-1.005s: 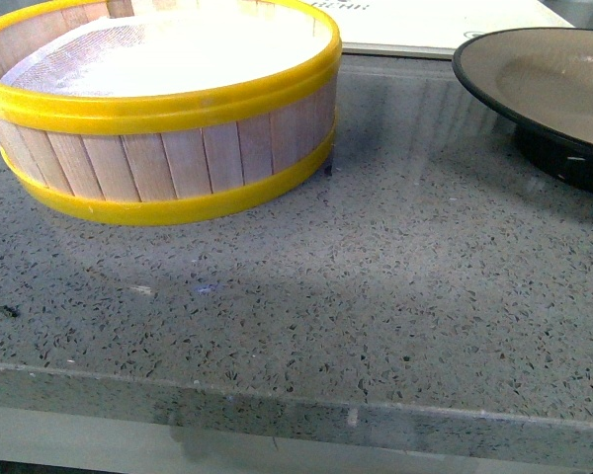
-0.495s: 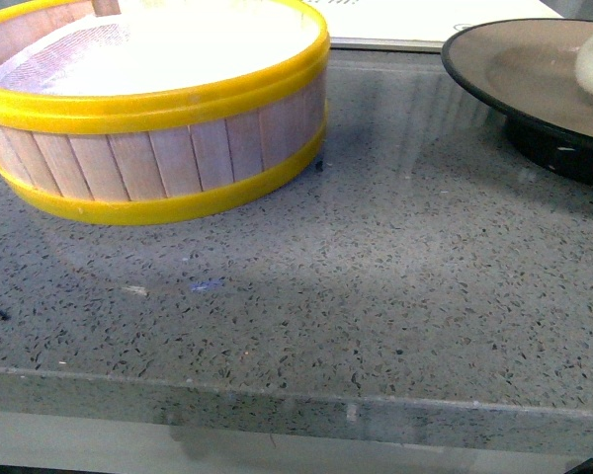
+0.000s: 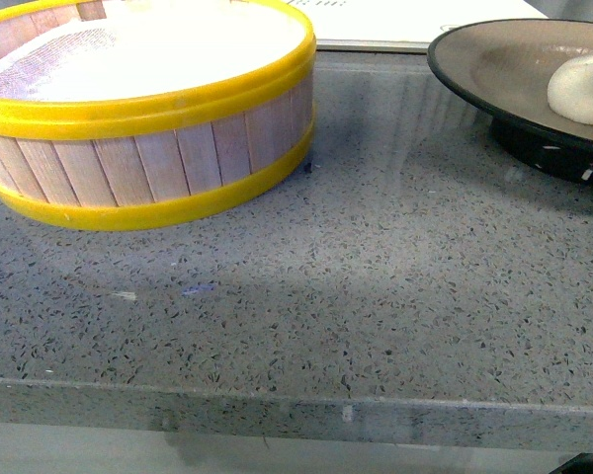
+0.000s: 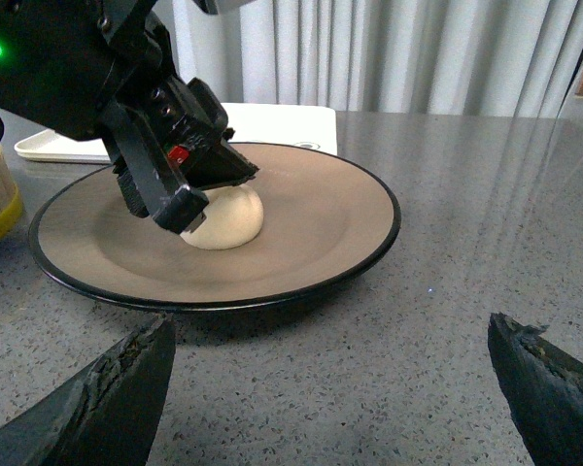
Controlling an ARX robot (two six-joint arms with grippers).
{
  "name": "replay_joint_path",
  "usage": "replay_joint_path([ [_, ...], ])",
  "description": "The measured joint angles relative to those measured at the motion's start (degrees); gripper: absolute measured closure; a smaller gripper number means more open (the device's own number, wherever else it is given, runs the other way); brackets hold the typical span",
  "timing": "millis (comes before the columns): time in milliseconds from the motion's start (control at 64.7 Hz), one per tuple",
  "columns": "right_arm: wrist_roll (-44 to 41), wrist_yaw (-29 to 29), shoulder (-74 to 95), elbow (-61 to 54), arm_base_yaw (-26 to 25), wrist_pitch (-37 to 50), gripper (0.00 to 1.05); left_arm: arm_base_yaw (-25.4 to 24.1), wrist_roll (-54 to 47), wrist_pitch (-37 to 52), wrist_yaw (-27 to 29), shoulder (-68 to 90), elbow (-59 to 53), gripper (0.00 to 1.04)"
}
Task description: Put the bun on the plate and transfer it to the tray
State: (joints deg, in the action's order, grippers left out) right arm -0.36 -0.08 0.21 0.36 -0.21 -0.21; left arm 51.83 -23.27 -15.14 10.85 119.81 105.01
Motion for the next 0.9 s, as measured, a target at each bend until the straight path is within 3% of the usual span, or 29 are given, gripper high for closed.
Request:
replay_joint_path([
  [124,0.0,0.0,0.0,0.0,0.0,0.0,0.09,0.0,1.5,-1.1,-0.5,-0.1,2.0,0.35],
  [340,0.0,0.0,0.0,0.0,0.0,0.0,0.09,-1.5,5.0,1.0,-3.4,-4.5,0.9,0.05],
  [464,0.0,0.0,0.0,0.0,0.0,0.0,0.09,-4.4,6.6,4.5,-3.1,-12.9,-4.5,0.07],
  [649,0.0,0.0,0.0,0.0,0.0,0.0,0.09,-12.9,6.1,9.6,-1.8,-33.7,-20.9,0.07],
  [897,0.0,0.0,0.0,0.0,0.0,0.0,0.09,-22.9,6.8,7.0,-5.6,-56.3,-41.9,0.07],
])
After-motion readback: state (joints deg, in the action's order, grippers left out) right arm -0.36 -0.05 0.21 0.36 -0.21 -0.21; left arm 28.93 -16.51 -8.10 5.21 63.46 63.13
